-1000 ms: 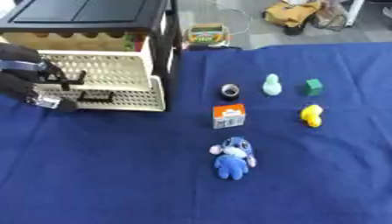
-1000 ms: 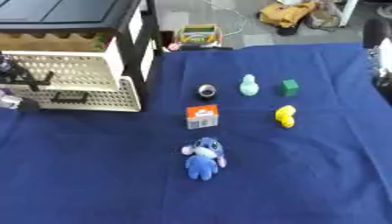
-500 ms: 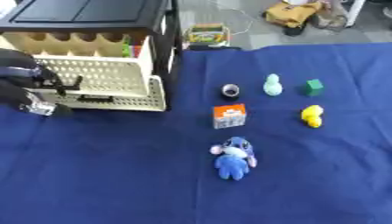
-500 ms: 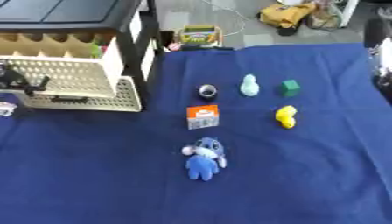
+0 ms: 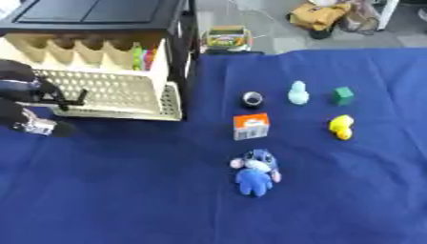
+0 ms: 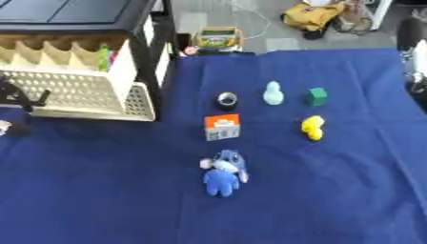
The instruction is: Pick up objects from table and place into drawer.
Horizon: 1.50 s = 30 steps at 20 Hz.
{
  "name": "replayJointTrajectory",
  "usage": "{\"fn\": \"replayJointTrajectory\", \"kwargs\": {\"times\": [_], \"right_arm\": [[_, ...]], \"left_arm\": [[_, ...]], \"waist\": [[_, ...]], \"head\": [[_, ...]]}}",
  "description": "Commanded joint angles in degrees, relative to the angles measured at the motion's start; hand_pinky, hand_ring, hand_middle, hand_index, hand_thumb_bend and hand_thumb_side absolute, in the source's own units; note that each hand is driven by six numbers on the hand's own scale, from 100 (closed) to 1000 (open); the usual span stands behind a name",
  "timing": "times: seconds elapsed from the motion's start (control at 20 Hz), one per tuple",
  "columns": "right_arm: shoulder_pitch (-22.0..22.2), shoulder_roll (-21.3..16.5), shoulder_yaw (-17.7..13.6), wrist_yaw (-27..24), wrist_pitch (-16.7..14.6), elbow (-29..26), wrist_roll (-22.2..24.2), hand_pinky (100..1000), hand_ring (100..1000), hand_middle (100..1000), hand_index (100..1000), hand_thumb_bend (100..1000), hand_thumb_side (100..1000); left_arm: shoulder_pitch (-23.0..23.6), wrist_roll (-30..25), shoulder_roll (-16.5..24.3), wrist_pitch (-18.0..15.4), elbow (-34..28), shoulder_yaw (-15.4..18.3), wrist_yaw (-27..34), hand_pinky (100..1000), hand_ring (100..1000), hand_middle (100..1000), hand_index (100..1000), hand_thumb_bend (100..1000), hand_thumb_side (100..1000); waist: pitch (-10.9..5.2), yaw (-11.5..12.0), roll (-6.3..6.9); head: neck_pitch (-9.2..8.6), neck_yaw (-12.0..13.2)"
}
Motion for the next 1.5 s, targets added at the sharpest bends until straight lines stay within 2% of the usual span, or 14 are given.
{"fn": "replayJointTrajectory", "kwargs": {"times": [0.05, 0.6, 1.5], "right_arm": [[-0.77, -0.65, -0.65, -0.08, 0.04, -0.95, -0.21, 622, 584, 453, 734, 447, 779], [-0.89, -0.55, -0.77, -0.07, 0.04, -0.95, -0.37, 622, 584, 454, 734, 447, 780], [-1.16, -0.31, -0.90, -0.12, -0.01, -0.95, -0.60, 622, 584, 455, 734, 447, 784]], "left_arm": [[0.02, -0.02, 2.82, 0.81, -2.46, 1.44, 0.84, 100, 100, 100, 808, 526, 980], [3.33, -0.02, 4.40, 2.96, -7.43, 2.40, 1.64, 100, 100, 100, 805, 531, 987], [6.21, -0.02, 5.23, 3.33, -9.39, 2.85, 1.26, 100, 100, 100, 812, 533, 993]], "waist": [[-1.23, 0.14, -0.13], [-1.17, 0.22, -0.31], [-0.95, 0.31, -0.93]], "head": [[-0.41, -0.04], [-0.45, 0.00], [-0.96, 0.17]]}}
